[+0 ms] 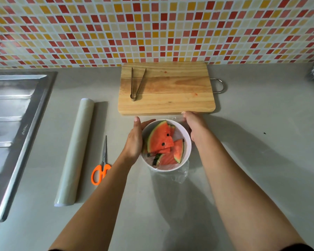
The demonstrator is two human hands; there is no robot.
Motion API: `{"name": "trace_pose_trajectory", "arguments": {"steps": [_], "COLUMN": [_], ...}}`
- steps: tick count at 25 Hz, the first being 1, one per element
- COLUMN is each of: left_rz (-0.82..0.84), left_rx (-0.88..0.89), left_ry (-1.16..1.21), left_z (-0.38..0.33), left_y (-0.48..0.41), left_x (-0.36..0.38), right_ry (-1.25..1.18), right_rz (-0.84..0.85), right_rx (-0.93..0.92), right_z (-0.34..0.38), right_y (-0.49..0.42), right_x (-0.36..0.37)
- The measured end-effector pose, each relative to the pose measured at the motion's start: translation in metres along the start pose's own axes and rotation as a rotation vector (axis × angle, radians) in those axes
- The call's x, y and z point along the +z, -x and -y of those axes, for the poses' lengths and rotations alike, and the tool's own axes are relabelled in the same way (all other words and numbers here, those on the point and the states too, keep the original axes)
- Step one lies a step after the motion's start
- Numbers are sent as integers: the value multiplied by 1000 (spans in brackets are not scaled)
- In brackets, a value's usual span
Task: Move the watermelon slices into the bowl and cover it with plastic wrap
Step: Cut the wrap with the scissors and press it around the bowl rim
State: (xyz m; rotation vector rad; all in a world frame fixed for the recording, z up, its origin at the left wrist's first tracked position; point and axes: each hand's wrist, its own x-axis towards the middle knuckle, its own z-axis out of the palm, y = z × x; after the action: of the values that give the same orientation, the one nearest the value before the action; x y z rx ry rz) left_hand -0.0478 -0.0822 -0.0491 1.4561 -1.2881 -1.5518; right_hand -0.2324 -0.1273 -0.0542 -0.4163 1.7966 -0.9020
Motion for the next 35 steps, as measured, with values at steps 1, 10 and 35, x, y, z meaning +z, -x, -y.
{"name": "trace_pose_trajectory", "arguments": {"steps": [1,10,35], "left_rz": [-8,-12,-85], "left_rx": [2,-7,13], "left_ry": [-12,-130,25], "left_z": [1,2,4], "left_y": [1,0,2], "left_x": [1,1,5], "right_ry": [28,-310,204], "right_rz": [23,128,501], "right_rx": [0,272,-669], "right_z": [0,10,-19], "right_y": [2,18,57], "right_x": [-5,-21,-13]}}
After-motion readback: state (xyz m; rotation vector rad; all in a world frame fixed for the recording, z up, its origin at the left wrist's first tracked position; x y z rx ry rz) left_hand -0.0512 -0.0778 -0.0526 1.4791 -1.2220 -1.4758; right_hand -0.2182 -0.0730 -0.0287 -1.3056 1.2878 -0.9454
